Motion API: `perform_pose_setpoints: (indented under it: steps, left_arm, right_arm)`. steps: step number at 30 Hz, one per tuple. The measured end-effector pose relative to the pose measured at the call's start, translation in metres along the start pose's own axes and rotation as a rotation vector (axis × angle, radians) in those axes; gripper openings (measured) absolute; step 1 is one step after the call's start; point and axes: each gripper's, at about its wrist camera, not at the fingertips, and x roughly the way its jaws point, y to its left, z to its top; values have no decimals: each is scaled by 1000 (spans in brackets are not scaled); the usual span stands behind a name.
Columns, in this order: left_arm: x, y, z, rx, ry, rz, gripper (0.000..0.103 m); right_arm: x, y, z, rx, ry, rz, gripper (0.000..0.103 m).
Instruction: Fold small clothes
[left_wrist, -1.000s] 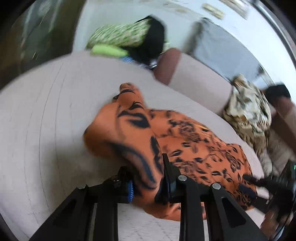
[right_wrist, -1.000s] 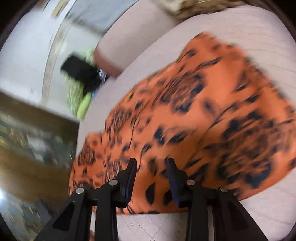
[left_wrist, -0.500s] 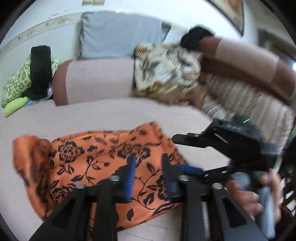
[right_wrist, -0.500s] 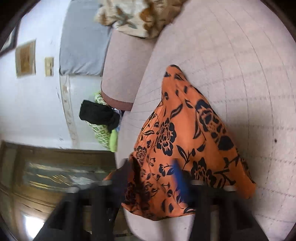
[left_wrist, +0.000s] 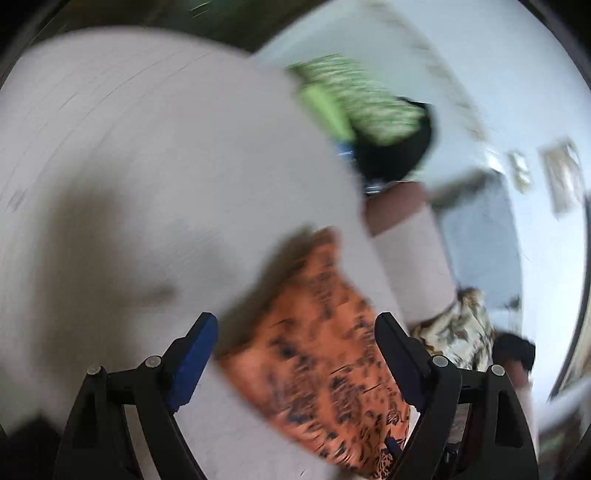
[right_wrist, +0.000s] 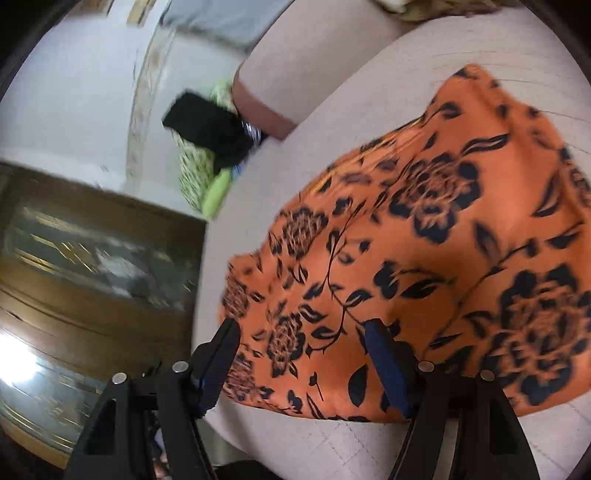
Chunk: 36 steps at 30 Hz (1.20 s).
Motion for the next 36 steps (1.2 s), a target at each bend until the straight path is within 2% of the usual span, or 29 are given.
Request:
perform_pose_setpoints:
  steps: [2, 4, 8, 10, 12, 16, 17, 18, 19, 20, 21, 23, 24, 25, 28, 30, 33, 34, 35, 36]
  left_arm:
    - [-5, 11, -19, -14, 27, 11, 87]
    - [-3, 9, -37, 21, 58, 13, 87]
    - [18, 1, -65, 68, 110, 24, 91]
    - [38, 0, -59, 76, 91, 45, 91]
    - [47, -7, -52, 99, 16, 39, 91]
    - [77, -22, -39, 107, 33, 10, 91]
    - [82, -27, -38, 130, 22, 16, 86]
    - [86, -31, -39, 158, 16, 37, 77]
    - [85, -32, -39, 175, 25, 59, 40]
    - [89, -36, -42, 202, 51, 81, 30]
    - [86, -40, -43, 230, 42, 87, 30]
    - [79, -57, -49, 330, 6, 98, 27]
    - [76, -69, -53, 386, -9, 105, 27]
    - [72, -84, -58, 453, -24, 105, 26]
    - [67, -138, -82, 664, -55, 72, 26]
    - [70, -174, -108, 803, -45, 36, 26]
    - [96, -220, -153, 986, 56, -4, 26]
    - [99, -225, -164, 1021, 81, -5, 29]
    - [115, -235, -184, 1075, 144, -7, 34]
    - [121, -237, -192, 1092, 185, -5, 37]
  right_arm:
    - [15, 0, -4, 5, 22, -20, 74]
    - [29, -2, -7, 12, 48, -44, 74]
    - [42, -4, -13, 7, 57, -78, 73]
    - [40, -2, -14, -7, 54, -78, 73]
    - [39, -4, -16, -4, 56, -68, 73]
    - [36, -9, -14, 18, 58, -46, 73]
    - [34, -10, -13, 20, 59, -44, 73]
    - [34, -10, -13, 19, 57, -44, 73]
    - [33, -10, -13, 14, 52, -45, 73]
    - [31, -9, -12, 11, 49, -46, 73]
    - [30, -8, -11, 8, 42, -47, 72]
    - [24, -7, -8, -3, 9, -54, 66]
    - [20, -6, -6, -9, -3, -59, 55]
    - [17, -5, -4, -11, -15, -60, 51]
    - [1, -9, 5, 17, -55, -30, 51]
    - [-16, -17, 14, 59, -93, -1, 51]
    - [-43, -37, 28, 143, -168, 27, 51]
    - [-55, -47, 32, 184, -198, 37, 52]
    - [-68, -60, 36, 233, -229, 55, 53]
    - [-76, -71, 39, 268, -246, 71, 58]
